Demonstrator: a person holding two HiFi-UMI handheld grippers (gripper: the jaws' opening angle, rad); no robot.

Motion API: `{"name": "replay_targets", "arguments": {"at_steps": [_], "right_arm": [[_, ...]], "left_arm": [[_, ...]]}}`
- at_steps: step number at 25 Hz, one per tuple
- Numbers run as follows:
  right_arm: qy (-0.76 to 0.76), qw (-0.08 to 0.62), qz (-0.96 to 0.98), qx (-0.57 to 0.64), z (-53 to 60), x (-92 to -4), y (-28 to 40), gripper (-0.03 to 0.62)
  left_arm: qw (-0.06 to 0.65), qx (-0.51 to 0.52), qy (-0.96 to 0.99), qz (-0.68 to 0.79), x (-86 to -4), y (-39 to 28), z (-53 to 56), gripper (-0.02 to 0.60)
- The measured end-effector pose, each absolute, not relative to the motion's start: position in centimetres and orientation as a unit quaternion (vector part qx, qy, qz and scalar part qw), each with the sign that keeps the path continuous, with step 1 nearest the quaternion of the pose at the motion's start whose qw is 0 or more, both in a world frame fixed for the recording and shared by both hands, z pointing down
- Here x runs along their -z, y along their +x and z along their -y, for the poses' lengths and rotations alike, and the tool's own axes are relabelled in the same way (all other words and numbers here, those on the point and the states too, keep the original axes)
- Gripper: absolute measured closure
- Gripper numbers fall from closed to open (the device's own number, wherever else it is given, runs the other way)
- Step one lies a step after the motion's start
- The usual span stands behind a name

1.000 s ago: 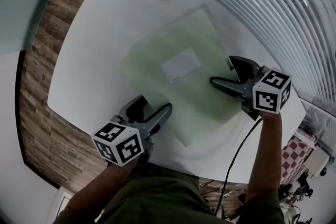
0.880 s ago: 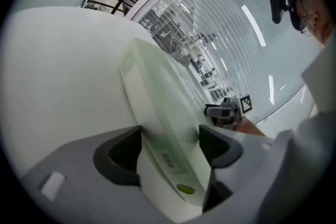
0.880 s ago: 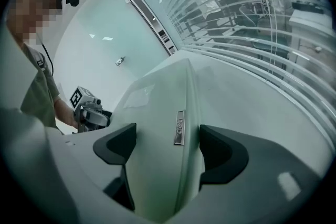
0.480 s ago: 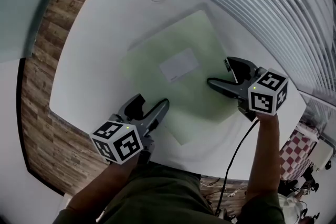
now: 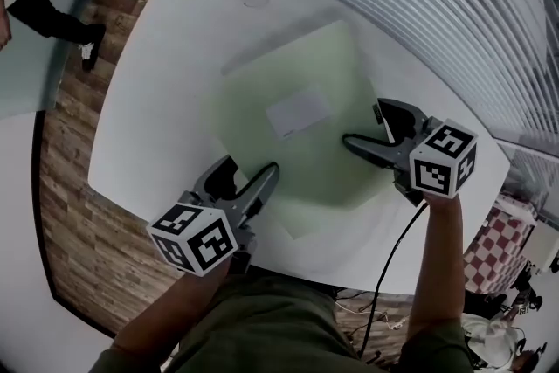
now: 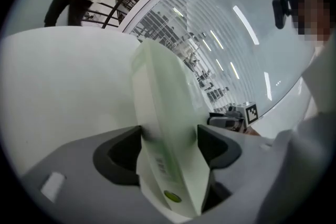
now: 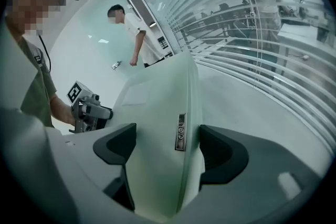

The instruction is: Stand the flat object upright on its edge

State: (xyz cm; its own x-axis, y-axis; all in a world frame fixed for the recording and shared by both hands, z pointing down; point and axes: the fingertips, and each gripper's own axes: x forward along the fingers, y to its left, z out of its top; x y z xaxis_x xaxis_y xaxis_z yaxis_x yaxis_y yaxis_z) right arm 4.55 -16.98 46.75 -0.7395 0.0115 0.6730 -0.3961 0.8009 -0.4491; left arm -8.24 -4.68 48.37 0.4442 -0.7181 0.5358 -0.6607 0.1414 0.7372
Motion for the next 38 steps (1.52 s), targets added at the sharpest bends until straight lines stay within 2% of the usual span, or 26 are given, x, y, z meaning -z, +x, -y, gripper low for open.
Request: {"name": "replay_targets", "arguments": {"at_steps": [9,25,31,38], "right_arm": [[0.146,0.315,0.897,-0.273,14.4,-43.1,8.2,0.209],[0.220,0.260,0.905,-0.255,14.8,-40.4,7.9,0.210],[0.255,0.226,0.909,-0.242,13.8,-38.6,9.4,0.210],[0.297,0.195,0.907,-0.226,13.6,-36.8,9.4,0.212]], "left_arm": [[0.503,0.018,0.683,0.529,-44.7,-5.8,3.7,0.262],[0.436,-0.005,0.726,0.531,-40.9,-7.8,7.1,0.261],[0.411,-0.010,0.740,0.532,-39.4,-6.5,6.6,0.261],[0.358,-0.027,0.769,0.529,-37.2,-6.8,7.7,0.261]]}}
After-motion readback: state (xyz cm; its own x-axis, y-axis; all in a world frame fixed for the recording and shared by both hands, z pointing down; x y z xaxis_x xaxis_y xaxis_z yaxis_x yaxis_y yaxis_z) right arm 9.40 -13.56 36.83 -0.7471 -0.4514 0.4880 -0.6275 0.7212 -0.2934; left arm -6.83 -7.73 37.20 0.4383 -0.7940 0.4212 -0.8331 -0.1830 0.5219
